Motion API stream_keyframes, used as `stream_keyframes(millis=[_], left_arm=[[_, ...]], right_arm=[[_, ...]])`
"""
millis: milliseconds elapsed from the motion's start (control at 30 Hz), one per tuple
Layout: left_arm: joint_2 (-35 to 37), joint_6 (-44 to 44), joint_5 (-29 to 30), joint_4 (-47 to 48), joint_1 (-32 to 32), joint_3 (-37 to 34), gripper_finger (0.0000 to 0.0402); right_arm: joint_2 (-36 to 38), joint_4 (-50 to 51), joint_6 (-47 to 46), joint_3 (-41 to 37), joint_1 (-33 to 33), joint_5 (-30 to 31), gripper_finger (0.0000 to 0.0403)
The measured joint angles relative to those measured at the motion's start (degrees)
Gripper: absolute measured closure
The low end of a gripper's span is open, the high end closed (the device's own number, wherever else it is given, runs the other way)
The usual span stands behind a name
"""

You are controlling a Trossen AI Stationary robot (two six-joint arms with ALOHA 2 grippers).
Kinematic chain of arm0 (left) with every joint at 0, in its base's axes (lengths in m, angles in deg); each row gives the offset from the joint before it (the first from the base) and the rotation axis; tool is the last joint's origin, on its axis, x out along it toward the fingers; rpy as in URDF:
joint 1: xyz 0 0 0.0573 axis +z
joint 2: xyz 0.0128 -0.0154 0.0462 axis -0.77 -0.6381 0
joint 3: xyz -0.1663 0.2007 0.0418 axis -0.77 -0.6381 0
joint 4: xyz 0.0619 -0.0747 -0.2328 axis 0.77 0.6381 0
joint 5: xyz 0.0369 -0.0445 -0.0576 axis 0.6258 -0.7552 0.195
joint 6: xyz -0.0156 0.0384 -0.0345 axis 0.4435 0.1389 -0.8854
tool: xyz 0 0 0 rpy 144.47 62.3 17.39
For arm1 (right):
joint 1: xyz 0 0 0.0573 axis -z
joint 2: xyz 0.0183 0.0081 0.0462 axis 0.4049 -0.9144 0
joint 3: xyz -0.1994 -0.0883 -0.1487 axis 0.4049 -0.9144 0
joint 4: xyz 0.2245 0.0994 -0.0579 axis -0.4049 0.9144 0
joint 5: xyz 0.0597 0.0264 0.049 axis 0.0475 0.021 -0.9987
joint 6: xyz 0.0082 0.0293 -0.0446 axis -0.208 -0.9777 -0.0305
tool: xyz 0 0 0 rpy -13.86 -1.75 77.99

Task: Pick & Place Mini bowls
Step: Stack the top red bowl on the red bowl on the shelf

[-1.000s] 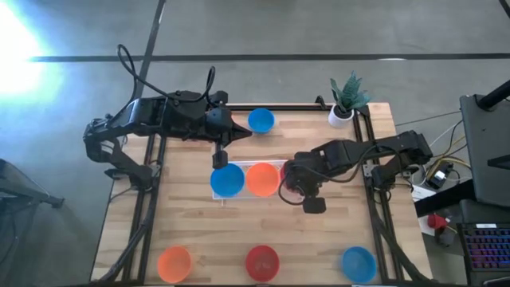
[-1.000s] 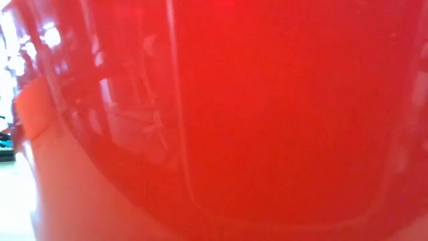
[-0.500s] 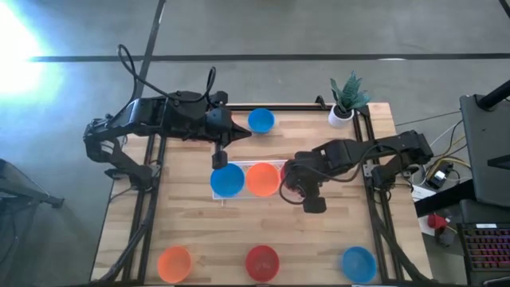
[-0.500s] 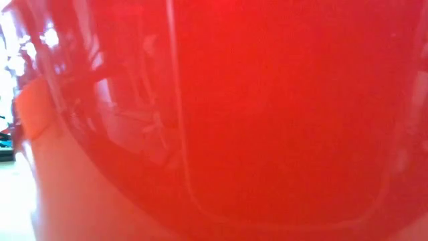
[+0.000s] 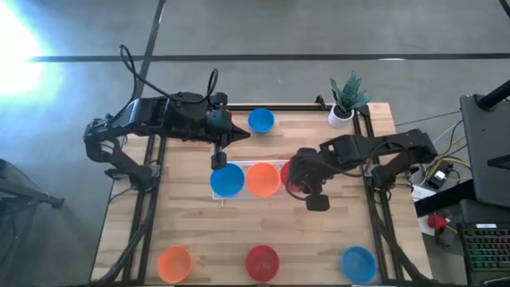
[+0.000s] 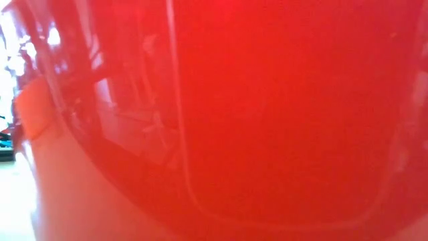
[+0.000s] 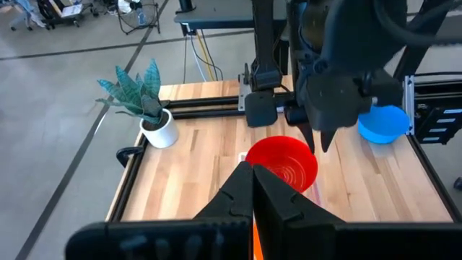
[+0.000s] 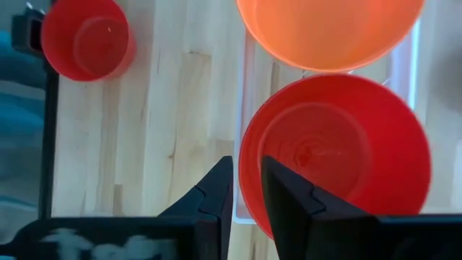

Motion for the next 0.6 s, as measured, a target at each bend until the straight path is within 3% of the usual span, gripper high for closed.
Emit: stream_keyframes(millis=[333,600], left_arm=[[0.00,0.03,0.13,3.50,0.02,0.00,0.0400],[0.02,-0.12,0.15,8.24,0.02,0.00,0.0400]], right_arm=[[4.74,-0.23,-6.96,4.32,0.00,0.29,0.0333],[8.60,0.01,-16.91,4.20,-0.02,5.28,0.0342]])
